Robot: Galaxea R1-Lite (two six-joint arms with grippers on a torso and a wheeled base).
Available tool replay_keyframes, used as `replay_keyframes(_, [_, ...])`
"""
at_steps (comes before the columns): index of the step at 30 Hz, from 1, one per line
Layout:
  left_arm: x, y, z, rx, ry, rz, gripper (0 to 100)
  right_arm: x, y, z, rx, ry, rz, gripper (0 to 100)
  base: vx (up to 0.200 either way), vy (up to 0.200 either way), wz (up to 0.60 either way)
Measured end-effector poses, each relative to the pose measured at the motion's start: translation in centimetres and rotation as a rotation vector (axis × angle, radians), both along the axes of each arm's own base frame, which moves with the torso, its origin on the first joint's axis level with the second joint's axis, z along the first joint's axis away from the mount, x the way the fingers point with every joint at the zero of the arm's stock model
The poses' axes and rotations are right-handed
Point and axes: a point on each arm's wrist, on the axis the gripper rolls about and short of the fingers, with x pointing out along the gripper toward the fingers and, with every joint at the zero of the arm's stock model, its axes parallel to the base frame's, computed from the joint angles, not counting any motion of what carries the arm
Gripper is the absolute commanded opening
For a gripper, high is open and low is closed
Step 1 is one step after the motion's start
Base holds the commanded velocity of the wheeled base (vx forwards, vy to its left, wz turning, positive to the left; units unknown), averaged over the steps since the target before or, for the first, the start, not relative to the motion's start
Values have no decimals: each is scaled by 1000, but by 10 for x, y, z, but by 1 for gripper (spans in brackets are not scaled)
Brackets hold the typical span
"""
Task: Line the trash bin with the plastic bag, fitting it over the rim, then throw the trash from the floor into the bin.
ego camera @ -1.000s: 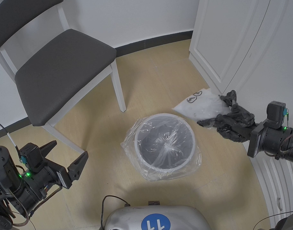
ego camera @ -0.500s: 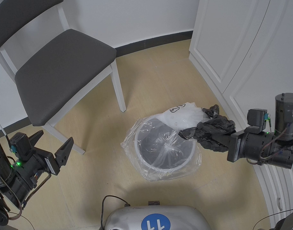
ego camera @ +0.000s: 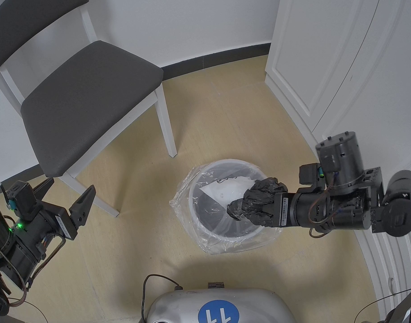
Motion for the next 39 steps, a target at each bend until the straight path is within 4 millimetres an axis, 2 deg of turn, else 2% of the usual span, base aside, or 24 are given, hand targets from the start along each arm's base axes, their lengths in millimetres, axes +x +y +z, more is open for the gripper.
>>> replay_keyframes(7, [0, 1, 1, -2, -3, 4, 100, 26, 9, -1, 21, 156, -73, 0, 0, 0, 0])
replay_keyframes(16, [0, 1, 1, -2, -3, 6, 100, 61, 7, -9, 13, 343, -136, 0, 0, 0, 0])
replay_keyframes(28, [1, 1, 0, 0, -1, 11, 100, 89, 11, -37, 10, 405, -193, 0, 0, 0, 0])
replay_keyframes(39, [2, 1, -1, 4, 7, 11, 100, 108, 21, -47, 100, 400, -249, 0, 0, 0, 0])
